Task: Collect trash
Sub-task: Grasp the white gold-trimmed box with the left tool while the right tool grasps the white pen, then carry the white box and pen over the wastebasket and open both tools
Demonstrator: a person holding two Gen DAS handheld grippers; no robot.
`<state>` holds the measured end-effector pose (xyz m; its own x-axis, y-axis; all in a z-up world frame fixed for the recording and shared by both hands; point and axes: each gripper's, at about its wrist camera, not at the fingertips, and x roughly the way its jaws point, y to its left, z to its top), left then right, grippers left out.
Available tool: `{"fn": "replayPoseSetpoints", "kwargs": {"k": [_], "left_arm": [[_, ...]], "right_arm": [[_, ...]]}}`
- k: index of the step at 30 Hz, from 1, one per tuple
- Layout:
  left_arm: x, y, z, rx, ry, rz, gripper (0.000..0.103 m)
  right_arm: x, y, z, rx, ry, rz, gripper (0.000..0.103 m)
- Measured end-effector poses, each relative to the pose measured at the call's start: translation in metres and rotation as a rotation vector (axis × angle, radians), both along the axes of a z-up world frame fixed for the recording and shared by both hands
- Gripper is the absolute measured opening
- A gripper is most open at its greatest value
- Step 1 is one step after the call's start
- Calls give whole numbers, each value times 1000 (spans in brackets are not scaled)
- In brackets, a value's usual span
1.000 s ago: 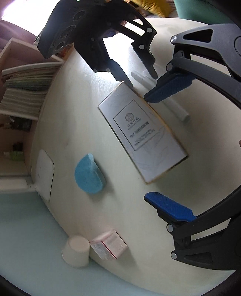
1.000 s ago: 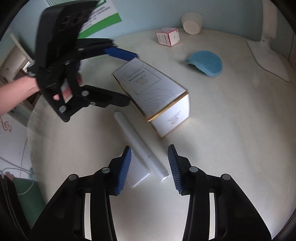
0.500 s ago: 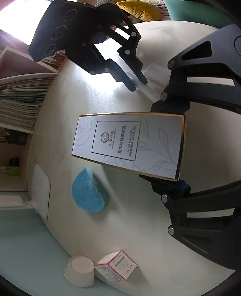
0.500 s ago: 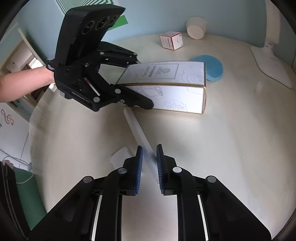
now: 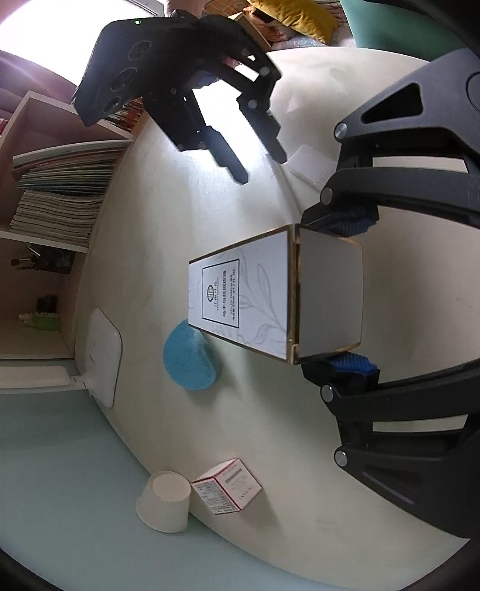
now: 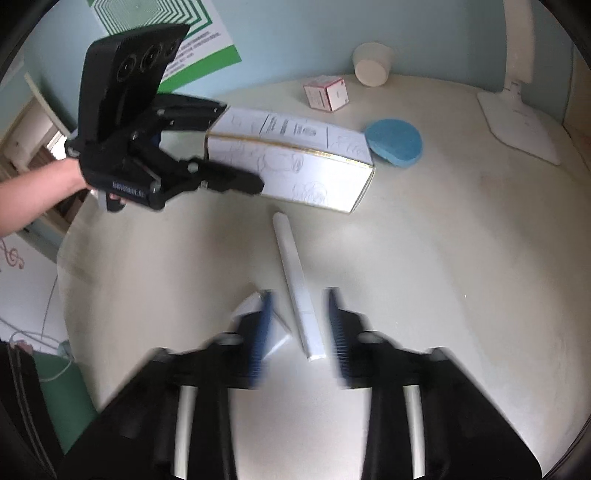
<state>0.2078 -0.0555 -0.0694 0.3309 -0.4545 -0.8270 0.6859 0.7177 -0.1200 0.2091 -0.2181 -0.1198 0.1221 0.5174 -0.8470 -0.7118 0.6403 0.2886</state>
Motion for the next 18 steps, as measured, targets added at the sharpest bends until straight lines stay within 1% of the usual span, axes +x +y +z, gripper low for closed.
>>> {"fn": "replayPoseSetpoints", "kwargs": {"k": [3,4,6,8,9,10,13,15,18], "left_arm": [[-1,5,-1,-5,-3,29,47],[-2,8,-2,-4,-5,40,47],[-3,15,-5,-10,6,65,47],[-4,23,-11,-4,19,90,47],[-6,27,-14,-2,27,97,47],[-7,29,-16,-1,32,100,47],[-14,36,-20,8,44,110,47],[-17,40,-20,-6,52,116,46],[-22,42,-17,-9,45,131,46]], "right_arm": [[-2,11,-6,-41,-19,28,38],[-2,13,-8,-48,-18,35,36],[-1,18,-13,-67,-28,42,35],[-2,24,-14,-84,-67,56,28],[-2,26,-15,-94,-76,61,18],[-2,27,-15,-100,-83,66,15],[-1,30,-15,-108,-100,80,14],[1,27,-15,-96,-71,65,13],[2,25,-11,-93,-64,56,13]]}}
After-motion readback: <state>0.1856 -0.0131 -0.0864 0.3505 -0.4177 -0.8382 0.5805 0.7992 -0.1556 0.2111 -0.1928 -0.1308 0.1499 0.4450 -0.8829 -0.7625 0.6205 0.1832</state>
